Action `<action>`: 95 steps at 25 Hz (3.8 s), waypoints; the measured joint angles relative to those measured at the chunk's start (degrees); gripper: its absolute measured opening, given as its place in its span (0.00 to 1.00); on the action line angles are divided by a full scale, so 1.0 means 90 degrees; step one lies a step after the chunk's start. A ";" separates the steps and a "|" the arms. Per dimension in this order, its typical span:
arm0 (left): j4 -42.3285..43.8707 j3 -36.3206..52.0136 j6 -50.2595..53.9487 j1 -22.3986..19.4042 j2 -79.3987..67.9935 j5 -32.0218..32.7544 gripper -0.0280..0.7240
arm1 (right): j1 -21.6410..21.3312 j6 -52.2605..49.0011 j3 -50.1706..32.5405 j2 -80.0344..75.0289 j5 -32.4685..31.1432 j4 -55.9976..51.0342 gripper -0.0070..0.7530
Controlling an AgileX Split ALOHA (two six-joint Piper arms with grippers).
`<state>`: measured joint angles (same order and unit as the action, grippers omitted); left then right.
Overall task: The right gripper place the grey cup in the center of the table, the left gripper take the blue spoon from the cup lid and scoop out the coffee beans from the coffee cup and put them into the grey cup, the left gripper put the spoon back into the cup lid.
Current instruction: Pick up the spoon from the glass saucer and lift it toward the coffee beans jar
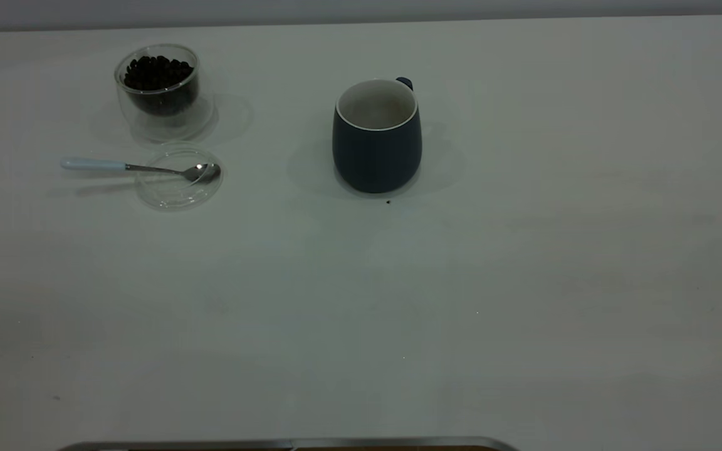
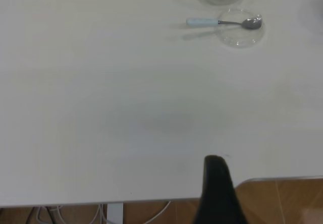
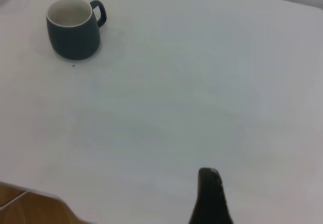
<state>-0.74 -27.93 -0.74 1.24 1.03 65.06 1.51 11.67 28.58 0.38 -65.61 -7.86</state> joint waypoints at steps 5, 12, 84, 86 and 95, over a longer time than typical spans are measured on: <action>0.0000 0.0000 0.0000 0.0000 0.0000 0.0000 0.82 | 0.0000 0.0113 0.0000 0.0000 -0.0041 -0.0007 0.79; 0.0000 0.0000 0.0000 0.0000 0.0000 0.0000 0.82 | 0.0000 0.0154 0.0000 0.0000 -0.0047 -0.0002 0.79; -0.5998 -0.5835 -0.6523 -0.3060 -1.3622 0.0186 0.98 | -0.0029 0.0156 0.0000 0.0000 -0.0049 -0.0002 0.79; -0.6049 -0.5841 -0.6528 -0.3172 -1.3922 0.0186 0.98 | -0.0029 0.0156 0.0000 0.0000 -0.0049 -0.0002 0.79; -0.6056 -0.6516 -0.6402 -0.3286 -1.5536 0.0167 0.98 | -0.0029 0.0161 0.0000 0.0000 -0.0054 -0.0002 0.79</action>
<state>-55.24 -86.58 -58.36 -28.33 -138.79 66.57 1.25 13.12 28.58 0.38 -66.10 -7.88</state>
